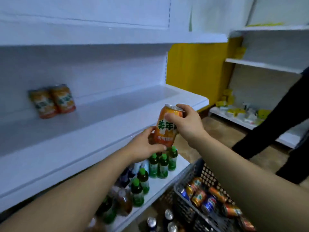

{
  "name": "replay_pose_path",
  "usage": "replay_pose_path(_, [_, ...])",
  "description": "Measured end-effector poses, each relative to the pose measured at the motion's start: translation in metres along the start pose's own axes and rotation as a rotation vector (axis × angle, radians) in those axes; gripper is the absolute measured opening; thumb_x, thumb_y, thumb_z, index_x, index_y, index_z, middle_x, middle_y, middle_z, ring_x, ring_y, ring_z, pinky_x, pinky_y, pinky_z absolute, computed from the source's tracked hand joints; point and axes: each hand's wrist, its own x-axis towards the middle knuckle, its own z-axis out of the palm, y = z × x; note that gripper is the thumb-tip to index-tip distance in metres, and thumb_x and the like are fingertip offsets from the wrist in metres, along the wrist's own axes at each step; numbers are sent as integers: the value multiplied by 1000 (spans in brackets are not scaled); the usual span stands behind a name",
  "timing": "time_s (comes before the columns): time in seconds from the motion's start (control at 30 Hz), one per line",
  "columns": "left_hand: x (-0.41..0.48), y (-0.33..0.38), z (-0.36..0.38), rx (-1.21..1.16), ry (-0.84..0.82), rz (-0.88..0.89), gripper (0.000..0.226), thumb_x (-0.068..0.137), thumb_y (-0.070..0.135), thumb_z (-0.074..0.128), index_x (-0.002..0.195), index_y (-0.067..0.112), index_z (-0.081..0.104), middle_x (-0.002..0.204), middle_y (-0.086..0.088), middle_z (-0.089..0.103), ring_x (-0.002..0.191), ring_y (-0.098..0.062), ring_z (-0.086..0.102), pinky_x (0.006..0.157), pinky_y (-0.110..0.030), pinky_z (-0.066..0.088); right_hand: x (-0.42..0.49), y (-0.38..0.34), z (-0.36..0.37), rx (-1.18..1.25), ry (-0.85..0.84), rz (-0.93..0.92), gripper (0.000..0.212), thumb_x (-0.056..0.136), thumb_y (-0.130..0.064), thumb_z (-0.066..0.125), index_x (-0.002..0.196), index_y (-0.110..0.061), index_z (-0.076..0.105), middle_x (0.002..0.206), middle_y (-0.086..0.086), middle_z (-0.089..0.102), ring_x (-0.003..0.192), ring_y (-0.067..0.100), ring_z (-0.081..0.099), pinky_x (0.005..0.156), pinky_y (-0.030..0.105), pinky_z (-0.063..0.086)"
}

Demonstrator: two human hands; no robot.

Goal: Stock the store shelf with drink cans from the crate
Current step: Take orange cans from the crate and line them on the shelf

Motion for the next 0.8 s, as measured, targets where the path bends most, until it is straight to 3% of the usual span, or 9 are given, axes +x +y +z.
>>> replay_pose_path(0.07, [-22, -2, -29, 30, 66, -24, 83, 71, 24, 81, 141, 17, 36, 121, 0, 61, 107, -10, 60, 97, -33, 48, -3, -19, 30, -9, -67, -30, 66, 67, -35, 78, 127, -24, 51, 112, 2, 62, 95, 18, 64, 82, 41, 57])
replay_pose_path(0.2, [-59, -17, -81, 156, 175, -114, 94, 72, 37, 79, 148, 21, 27, 142, -4, 47, 125, -18, 49, 105, -35, 41, -11, -46, 85, -2, -205, -83, 67, 74, -26, 77, 134, -20, 48, 116, 3, 60, 99, 19, 62, 83, 35, 55])
replay_pose_path(0.4, [-109, -56, -157, 561, 298, -325, 78, 83, 49, 64, 147, 18, 32, 151, -3, 35, 134, -19, 38, 105, -26, 33, -9, -61, 159, -66, -369, -130, 73, 75, -24, 78, 139, -20, 44, 123, 3, 57, 106, 22, 59, 93, 39, 51])
replay_pose_path(0.5, [-125, -83, -179, 752, 283, -504, 80, 86, 68, 44, 150, 25, 22, 159, 0, 16, 145, -20, 17, 117, -38, 17, -1, -62, 190, -113, -428, -154, 74, 76, -23, 77, 141, -20, 42, 122, 1, 55, 108, 22, 58, 95, 40, 50])
replay_pose_path(0.6, [-127, -101, -183, 798, 272, -570, 79, 85, 76, 27, 151, 37, 10, 161, 6, -1, 148, -18, -3, 117, -50, -1, 9, -60, 216, -137, -469, -166, 73, 77, -21, 77, 141, -21, 41, 124, 1, 53, 110, 23, 57, 95, 40, 51])
replay_pose_path(0.8, [-122, -109, -183, 838, 277, -592, 79, 83, 79, 20, 150, 42, 1, 160, 8, -10, 147, -17, -12, 116, -54, -7, 32, -54, 252, -108, -494, -199, 72, 82, -18, 73, 144, -19, 36, 114, -5, 49, 107, 19, 54, 93, 35, 49])
